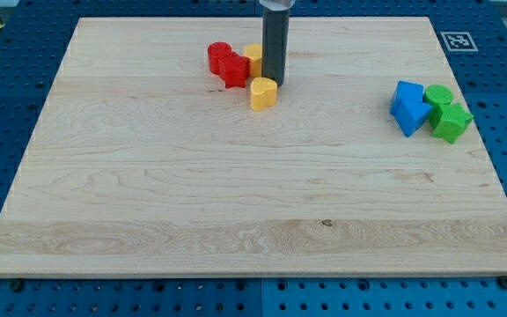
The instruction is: Move the yellow heart diagonally bottom right to the red star
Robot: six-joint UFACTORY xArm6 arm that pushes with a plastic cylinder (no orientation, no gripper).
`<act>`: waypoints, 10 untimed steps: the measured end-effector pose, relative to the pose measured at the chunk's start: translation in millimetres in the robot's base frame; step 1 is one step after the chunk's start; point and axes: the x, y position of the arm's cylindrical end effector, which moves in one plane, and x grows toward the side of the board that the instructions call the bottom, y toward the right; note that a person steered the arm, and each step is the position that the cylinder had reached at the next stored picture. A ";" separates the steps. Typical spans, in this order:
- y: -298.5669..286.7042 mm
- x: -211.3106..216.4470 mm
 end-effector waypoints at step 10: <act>19.7 57.1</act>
